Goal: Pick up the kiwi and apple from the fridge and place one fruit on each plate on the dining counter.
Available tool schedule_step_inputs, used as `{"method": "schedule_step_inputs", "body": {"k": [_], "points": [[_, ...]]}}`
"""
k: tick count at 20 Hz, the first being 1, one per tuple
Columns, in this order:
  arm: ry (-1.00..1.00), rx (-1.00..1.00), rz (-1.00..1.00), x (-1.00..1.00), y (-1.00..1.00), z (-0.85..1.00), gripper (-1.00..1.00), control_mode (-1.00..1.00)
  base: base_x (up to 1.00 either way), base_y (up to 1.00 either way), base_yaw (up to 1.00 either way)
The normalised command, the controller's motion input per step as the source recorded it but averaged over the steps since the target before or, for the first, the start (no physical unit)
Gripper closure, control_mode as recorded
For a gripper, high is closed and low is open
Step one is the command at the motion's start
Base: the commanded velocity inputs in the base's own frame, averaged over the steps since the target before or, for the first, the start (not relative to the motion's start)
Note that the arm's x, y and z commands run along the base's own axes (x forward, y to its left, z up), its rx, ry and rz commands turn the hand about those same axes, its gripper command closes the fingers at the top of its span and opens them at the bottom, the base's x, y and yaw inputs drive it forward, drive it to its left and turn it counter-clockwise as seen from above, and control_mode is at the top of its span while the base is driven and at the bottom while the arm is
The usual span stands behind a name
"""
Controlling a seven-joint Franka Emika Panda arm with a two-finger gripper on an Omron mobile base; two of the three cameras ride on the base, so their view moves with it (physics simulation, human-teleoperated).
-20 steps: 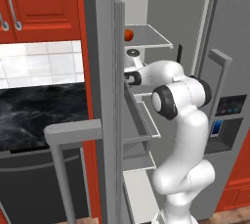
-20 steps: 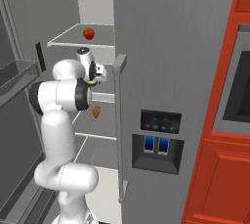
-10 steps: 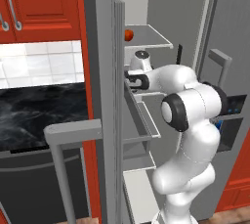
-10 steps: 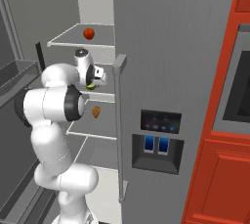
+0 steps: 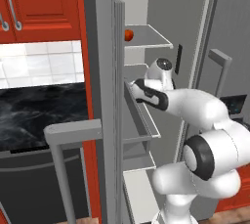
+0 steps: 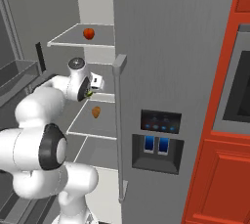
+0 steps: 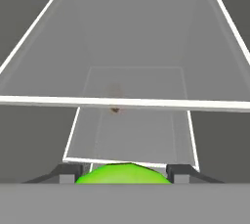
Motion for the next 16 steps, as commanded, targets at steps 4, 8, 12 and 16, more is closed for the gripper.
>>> {"method": "schedule_step_inputs", "body": {"k": [4,8,12,16], "points": [[0.07,0.01,0.00,-0.75,-0.15,1.00,1.00,-1.00,0.00,0.00,0.00],[0.17,0.00,0.00,-0.73,-0.29,0.99,1.00,-1.00,0.00,0.00,0.00],[0.06,0.00,0.00,-0.98,-0.44,0.80,1.00,-1.00,0.00,0.00,0.00],[0.06,0.00,0.00,-0.98,-0.41,0.77,1.00,-1.00,0.00,0.00,0.00]]}}
